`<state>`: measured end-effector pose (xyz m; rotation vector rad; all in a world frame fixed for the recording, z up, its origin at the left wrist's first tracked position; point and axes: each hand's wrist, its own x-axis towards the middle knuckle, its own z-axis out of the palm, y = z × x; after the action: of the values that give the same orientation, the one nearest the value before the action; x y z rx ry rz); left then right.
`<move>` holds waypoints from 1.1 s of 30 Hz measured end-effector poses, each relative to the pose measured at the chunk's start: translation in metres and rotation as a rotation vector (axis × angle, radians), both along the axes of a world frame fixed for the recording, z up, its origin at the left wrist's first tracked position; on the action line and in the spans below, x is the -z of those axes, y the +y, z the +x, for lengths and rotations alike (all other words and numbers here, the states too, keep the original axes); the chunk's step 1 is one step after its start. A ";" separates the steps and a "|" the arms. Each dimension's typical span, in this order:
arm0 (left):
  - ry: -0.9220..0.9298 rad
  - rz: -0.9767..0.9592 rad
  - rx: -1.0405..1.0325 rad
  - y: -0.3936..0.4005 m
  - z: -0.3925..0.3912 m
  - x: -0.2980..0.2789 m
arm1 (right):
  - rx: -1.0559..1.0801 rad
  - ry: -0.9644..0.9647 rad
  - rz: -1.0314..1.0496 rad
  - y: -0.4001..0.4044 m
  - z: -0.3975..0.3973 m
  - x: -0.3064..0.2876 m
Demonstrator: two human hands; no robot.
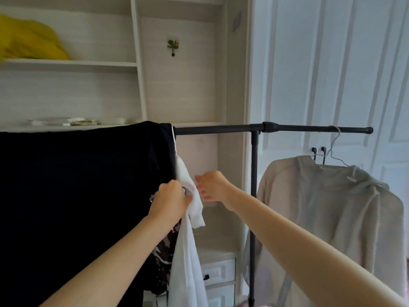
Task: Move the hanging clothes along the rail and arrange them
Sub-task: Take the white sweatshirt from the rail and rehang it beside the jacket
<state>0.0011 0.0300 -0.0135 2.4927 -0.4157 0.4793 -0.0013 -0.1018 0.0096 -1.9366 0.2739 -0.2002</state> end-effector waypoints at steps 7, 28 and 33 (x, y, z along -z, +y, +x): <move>0.046 0.103 0.030 -0.011 0.010 0.003 | -0.024 0.121 -0.080 0.025 0.039 -0.017; 0.530 -0.770 0.298 -0.038 0.021 -0.012 | 0.010 0.014 0.023 -0.018 0.066 -0.040; 0.592 -0.748 0.276 -0.046 0.014 0.001 | 0.009 0.054 0.015 -0.027 0.063 -0.023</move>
<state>0.0153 -0.0159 -0.0144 1.6983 -0.2623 -0.2012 0.0621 -0.1284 0.0323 -1.9285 0.3194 -0.1521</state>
